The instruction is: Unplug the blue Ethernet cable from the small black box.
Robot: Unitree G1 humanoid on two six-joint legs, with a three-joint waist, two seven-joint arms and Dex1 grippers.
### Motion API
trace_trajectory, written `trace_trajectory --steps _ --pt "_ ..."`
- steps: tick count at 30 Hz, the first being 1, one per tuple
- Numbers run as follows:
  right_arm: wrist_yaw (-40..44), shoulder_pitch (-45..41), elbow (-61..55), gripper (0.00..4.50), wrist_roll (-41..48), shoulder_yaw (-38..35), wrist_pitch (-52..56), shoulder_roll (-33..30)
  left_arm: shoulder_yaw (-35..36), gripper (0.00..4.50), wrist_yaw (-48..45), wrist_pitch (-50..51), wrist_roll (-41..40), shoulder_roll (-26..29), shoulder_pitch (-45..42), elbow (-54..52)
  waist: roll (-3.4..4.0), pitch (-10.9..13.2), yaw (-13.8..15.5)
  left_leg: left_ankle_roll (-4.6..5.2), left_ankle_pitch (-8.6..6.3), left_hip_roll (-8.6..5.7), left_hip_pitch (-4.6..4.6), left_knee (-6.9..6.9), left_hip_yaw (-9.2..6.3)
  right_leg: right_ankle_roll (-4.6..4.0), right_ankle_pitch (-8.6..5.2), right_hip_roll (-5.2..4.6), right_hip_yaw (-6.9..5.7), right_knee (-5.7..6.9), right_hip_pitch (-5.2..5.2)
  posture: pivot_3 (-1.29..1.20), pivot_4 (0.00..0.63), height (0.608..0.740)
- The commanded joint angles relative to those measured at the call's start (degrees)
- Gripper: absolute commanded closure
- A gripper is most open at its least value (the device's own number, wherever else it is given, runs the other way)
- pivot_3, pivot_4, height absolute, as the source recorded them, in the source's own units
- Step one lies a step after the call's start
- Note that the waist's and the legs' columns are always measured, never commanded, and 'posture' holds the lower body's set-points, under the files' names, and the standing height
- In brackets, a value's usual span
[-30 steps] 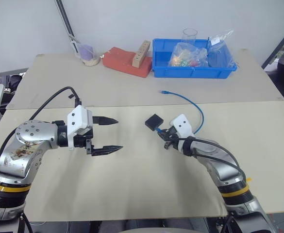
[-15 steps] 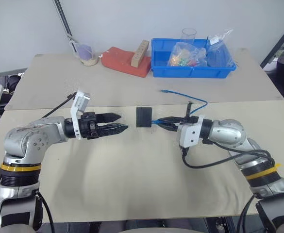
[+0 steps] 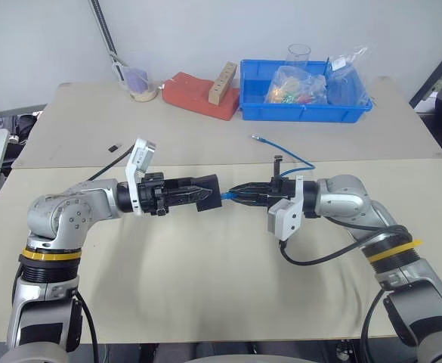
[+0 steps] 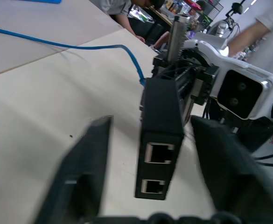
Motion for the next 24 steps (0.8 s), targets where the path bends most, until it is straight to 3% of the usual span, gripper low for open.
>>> trace_trajectory --steps 1,3,4,5,6,8,13,17,24 --pt "-0.01 -2.11 -0.63 4.5 0.22 -0.44 -1.86 0.38 0.38 3.98 -1.06 -0.76 -0.71 0.37 -0.09 -1.81 0.0 0.0 -0.01 0.0 0.0 0.0 0.0 0.0 0.0 0.0 0.0 0.0 0.0 0.0 0.0 0.0 0.15 0.74" --pt "0.57 -2.38 -0.3 4.5 0.56 -0.11 -1.6 0.49 -0.32 3.96 -1.44 -1.79 0.15 0.33 -0.01 -2.22 0.0 0.0 -0.02 0.0 0.0 0.0 0.0 0.0 0.0 0.0 0.0 0.0 0.0 0.0 0.0 0.0 0.15 0.74" --pt "2.9 -2.2 -0.79 4.03 3.54 0.41 0.8 0.4 -0.78 3.96 -1.6 -2.65 0.9 0.3 -0.06 -2.31 0.0 0.0 -0.02 0.0 0.0 0.0 0.0 0.0 0.0 0.0 0.0 0.0 0.0 0.0 0.0 0.0 0.15 0.74" --pt "5.64 -1.9 -1.55 4.03 7.03 0.9 4.02 0.23 -1.25 3.96 -2.21 -3.56 1.51 0.4 -0.11 -2.38 0.0 0.0 -0.02 0.0 0.0 0.0 0.01 0.0 0.0 0.0 0.0 0.0 0.0 0.0 0.0 0.0 0.15 0.74" --pt "9.02 -1.35 -3.21 3.44 11.87 1.18 9.39 -0.02 -1.68 3.96 -2.98 -4.4 2.08 0.66 -0.17 -2.38 0.0 0.0 -0.03 0.0 0.0 0.01 0.01 0.0 0.0 0.0 0.0 0.01 0.0 0.0 0.0 0.0 0.15 0.74" --pt "15.16 -0.54 -7.65 2.99 20.55 1.15 21.78 -1.0 -2.24 3.96 -4.58 -6.05 2.94 1.14 -0.19 -2.24 0.0 0.0 -0.01 0.0 0.0 0.01 -0.03 0.0 0.0 -0.01 0.0 0.01 0.0 0.02 0.01 0.0 0.15 0.74" --pt "20.13 -3.9 -18.41 1.15 43.97 -2.23 65.46 -4.28 -3.7 3.96 -7.98 -10.16 5.41 1.64 -0.3 -1.36 0.01 0.0 0.17 0.0 0.0 0.01 -0.05 0.01 -0.11 -0.01 0.01 -0.01 -0.02 0.06 0.04 0.0 0.15 0.74" --pt "20.14 -7.62 -18.75 1.15 50.36 -3.8 83.02 -4.56 -4.2 3.96 -9.51 -10.97 5.83 1.52 -0.63 -1.26 0.01 0.0 0.12 0.02 -0.01 0.0 -0.02 -0.01 -0.15 -0.01 0.01 0.0 -0.03 -0.06 0.03 0.0 0.15 0.74" --pt "21.77 -8.42 -16.07 1.15 47.94 -3.4 89.9 -2.77 -3.99 3.96 -10.63 -11.23 5.83 1.41 -1.13 -1.63 0.01 0.0 0.11 0.04 -0.02 -0.02 -0.09 0.0 -0.11 -0.01 0.0 0.0 -0.08 -0.08 0.0 0.0 0.15 0.74"
